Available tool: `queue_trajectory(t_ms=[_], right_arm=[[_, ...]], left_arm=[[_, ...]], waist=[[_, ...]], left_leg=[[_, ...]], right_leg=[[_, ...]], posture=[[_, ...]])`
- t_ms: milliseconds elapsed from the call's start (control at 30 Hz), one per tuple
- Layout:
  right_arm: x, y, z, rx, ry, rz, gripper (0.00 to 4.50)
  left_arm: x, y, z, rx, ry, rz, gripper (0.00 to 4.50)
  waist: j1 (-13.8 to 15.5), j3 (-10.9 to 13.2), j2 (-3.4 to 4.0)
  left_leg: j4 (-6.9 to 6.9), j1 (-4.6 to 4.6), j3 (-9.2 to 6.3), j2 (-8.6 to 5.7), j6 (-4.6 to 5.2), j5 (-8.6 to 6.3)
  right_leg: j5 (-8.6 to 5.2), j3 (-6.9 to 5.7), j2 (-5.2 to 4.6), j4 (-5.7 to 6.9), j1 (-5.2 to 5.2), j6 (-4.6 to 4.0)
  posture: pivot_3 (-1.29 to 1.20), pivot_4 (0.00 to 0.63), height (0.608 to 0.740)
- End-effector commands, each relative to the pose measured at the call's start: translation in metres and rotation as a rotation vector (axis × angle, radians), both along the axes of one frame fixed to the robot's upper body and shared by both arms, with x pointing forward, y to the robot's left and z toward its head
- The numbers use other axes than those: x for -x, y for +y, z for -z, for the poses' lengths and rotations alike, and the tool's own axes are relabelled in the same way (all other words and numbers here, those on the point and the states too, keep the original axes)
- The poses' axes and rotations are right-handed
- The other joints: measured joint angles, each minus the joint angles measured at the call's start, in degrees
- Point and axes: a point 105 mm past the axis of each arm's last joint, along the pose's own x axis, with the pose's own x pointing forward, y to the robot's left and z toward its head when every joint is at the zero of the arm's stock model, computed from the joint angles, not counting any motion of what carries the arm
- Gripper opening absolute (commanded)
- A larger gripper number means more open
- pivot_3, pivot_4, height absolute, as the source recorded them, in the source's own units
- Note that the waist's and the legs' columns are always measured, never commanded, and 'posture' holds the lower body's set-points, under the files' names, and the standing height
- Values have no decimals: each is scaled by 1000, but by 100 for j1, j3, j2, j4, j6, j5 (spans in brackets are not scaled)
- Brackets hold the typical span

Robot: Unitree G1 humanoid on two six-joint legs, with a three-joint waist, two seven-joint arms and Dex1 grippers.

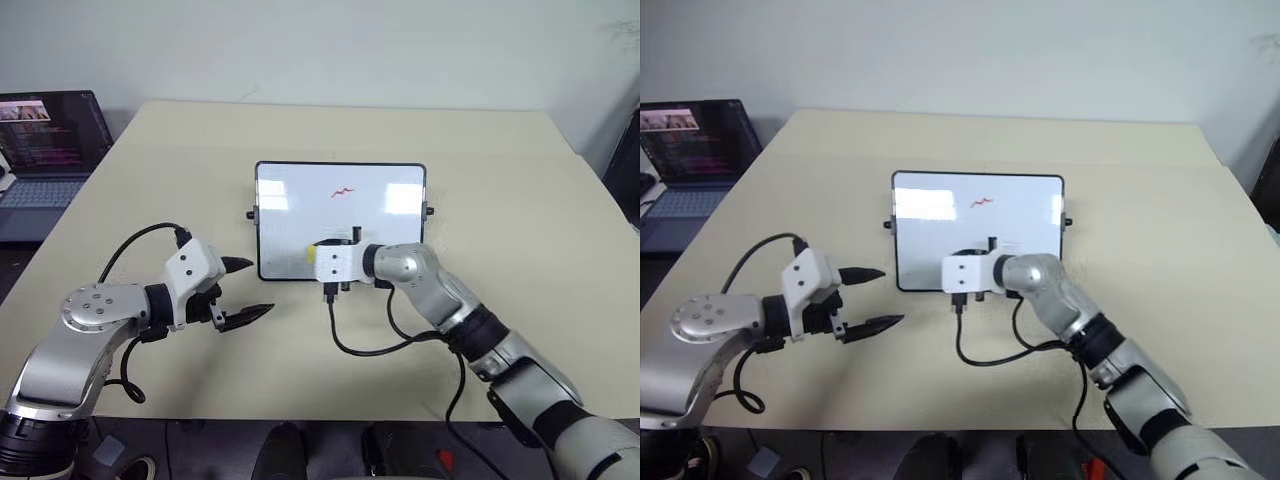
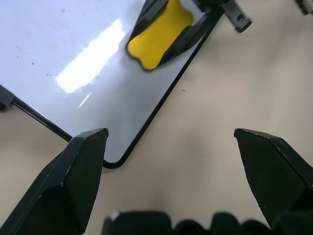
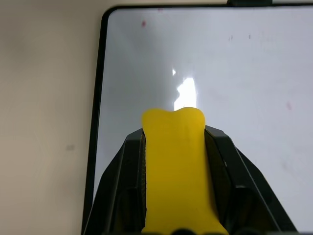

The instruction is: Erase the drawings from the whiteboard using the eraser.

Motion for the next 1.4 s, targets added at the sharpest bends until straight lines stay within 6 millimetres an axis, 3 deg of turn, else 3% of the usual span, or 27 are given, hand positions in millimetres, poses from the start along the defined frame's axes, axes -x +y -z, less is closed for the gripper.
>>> queue_trajectory(t_ms=[33,267,400,533,633,1000,1200,1400], right_arm=[[8,-1,-25,-71,-35,-8,1248],[33,3,-53,-361,111,24,1248],[40,-24,-55,-559,244,165,1248],[37,-50,-47,-594,258,289,1248],[32,-60,-48,-591,214,336,1248],[10,-56,-71,-636,-13,342,1248],[-23,-61,-82,-668,-108,448,1248],[-34,-58,-84,-694,-98,459,1248]], left_arm=[[-2,-4,-8,2,-29,26,4500],[-8,-7,-13,20,-43,32,4500],[-14,-11,-23,53,-73,31,4500],[-18,-9,-27,56,-79,25,4500],[-26,-8,-34,77,-92,14,4500],[-40,-8,-37,110,-115,-36,4500],[-55,-8,-45,120,-160,-87,4500],[-55,-12,-44,124,-165,-77,4500]], waist=[[-1,0,0],[-13,2,0],[28,3,0],[13,3,0],[-2,4,1],[-56,4,1],[-49,4,1],[-35,4,1]], left_leg=[[-1,0,-1,1,0,0],[-4,-8,-1,4,0,0],[-3,-19,-5,1,-1,-1],[5,-19,1,-8,-1,-1],[2,-13,1,-3,-1,-1],[-2,-17,5,0,-2,-1],[0,-17,6,-1,-2,-1],[-2,-36,6,-1,-2,-1]], right_leg=[[0,-1,1,-1,0,0],[0,0,4,-10,-5,0],[-1,-6,0,-18,-5,0],[0,1,-8,-16,-4,2],[-1,-2,2,-13,-3,2],[-2,5,9,-16,-9,1],[-1,1,8,-12,-8,0],[-1,6,3,-17,-21,0]], posture=[[0,150,740],[0,150,740],[0,150,740],[0,150,740],[0,150,740],[0,150,740],[0,150,740],[0,150,740]])
